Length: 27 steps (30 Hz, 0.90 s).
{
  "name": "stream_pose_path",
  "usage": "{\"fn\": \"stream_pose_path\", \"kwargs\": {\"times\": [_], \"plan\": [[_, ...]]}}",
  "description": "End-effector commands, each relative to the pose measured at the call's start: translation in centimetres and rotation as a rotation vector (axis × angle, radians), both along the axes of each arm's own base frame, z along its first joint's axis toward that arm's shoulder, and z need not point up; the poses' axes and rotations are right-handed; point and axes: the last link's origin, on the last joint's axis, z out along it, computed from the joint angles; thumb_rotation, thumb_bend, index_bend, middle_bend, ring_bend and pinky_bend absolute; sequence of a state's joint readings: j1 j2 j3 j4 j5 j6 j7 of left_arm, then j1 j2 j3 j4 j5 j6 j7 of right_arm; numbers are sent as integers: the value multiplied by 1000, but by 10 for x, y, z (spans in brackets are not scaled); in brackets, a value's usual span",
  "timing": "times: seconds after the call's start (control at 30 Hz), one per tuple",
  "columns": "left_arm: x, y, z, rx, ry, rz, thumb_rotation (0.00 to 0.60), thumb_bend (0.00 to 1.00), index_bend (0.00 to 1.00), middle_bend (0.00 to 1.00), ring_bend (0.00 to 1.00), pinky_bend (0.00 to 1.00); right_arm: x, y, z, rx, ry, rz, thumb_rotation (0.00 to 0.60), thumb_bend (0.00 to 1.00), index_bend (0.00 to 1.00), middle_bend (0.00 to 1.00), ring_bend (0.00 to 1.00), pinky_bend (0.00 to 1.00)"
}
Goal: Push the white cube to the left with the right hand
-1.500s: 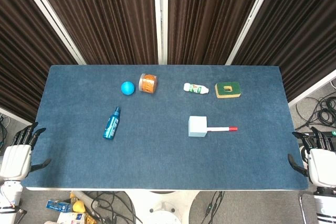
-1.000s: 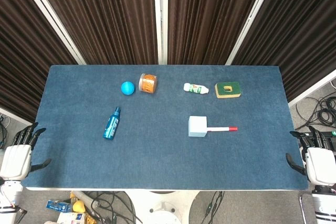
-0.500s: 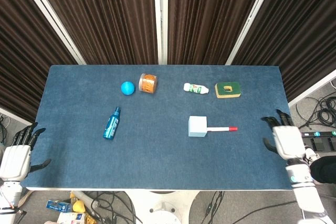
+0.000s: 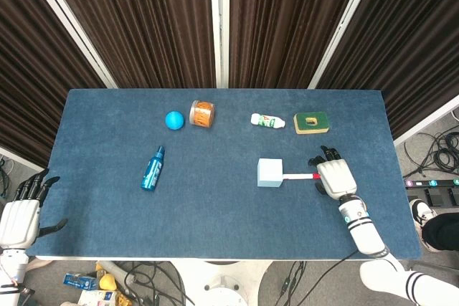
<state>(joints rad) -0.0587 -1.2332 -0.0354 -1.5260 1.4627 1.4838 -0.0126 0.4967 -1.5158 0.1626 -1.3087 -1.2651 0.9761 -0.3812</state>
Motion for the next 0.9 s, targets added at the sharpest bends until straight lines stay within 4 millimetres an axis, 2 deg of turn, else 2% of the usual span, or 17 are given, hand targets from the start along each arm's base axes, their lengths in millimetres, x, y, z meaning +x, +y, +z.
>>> {"fn": "stream_pose_path", "kwargs": {"times": [0.03,0.3,0.47,0.9], "plan": [[0,0,-1,-2,-1,1,600,139,215,157,97,130,1,-3,-14,17,18,13,600,180,364,347,65,135],[-2,-2,-1,4,-3,3,600,138,216,157,97,130,-3,-10,-32,11,56,25,600,182,393,380,79,138],[-4,-3,-1,7,-6,7,600,139,215,157,97,130,-4,-14,-41,5,53,17,600,229,410,400,83,139],[-7,-5,0,14,-9,14,600,138,216,157,97,130,-9,-17,-47,-3,44,3,600,263,453,444,107,145]]}}
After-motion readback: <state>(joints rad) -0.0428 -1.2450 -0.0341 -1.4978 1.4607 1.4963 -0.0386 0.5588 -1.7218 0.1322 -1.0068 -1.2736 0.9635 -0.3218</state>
